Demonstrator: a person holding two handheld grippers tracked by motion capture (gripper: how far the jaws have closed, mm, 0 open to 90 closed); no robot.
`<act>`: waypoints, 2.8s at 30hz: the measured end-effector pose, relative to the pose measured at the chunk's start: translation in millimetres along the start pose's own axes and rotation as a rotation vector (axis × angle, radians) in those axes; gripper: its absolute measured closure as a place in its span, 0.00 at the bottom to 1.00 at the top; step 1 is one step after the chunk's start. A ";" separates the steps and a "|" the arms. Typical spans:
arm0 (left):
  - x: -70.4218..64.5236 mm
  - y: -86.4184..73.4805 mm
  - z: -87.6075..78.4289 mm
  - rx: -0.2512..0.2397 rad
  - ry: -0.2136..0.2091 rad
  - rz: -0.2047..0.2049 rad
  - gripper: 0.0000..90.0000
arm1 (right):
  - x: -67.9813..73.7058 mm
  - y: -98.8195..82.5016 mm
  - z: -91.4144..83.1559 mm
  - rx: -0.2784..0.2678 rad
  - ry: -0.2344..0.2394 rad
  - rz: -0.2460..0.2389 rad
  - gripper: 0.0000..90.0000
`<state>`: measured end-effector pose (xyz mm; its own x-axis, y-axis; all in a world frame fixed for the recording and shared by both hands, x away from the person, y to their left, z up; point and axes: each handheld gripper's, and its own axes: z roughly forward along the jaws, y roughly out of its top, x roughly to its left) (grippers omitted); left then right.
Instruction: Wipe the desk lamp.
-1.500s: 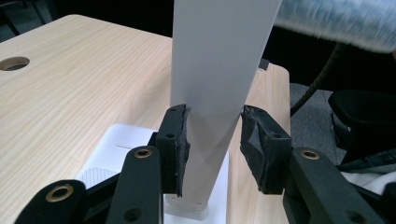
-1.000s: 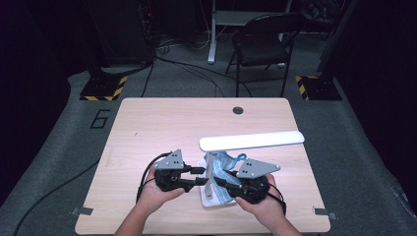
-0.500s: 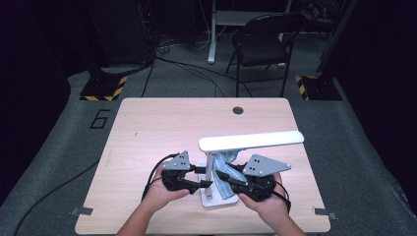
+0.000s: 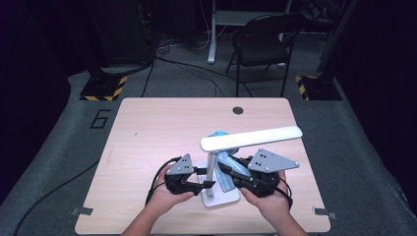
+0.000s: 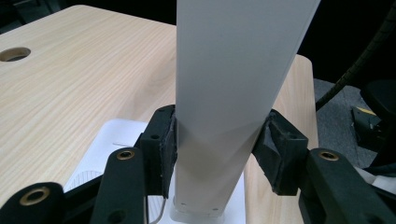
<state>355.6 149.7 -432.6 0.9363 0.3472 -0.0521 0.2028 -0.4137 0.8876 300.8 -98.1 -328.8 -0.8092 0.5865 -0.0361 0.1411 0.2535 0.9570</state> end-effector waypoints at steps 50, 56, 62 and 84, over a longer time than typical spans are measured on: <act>2.8 29.4 -20.7 -0.045 0.000 0.004 0.57 | -10.0 11.0 -5.1 -0.018 0.009 0.035 0.78; -1.1 30.6 -27.2 -0.009 0.031 0.015 0.58 | -5.3 11.6 3.2 -0.039 0.016 0.046 0.78; -2.2 28.6 -34.8 0.011 0.033 0.018 0.58 | -7.2 8.3 1.1 -0.046 0.002 0.068 0.78; 14.0 20.9 -71.9 0.090 0.008 0.018 0.57 | -32.2 -13.7 -24.3 -0.040 -0.067 0.130 0.78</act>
<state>352.3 206.4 -382.0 0.9380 0.3450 -0.0324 0.2106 -0.4935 0.8438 311.1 -139.2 -333.8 -0.7457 0.6625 0.0710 0.2184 0.1424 0.9654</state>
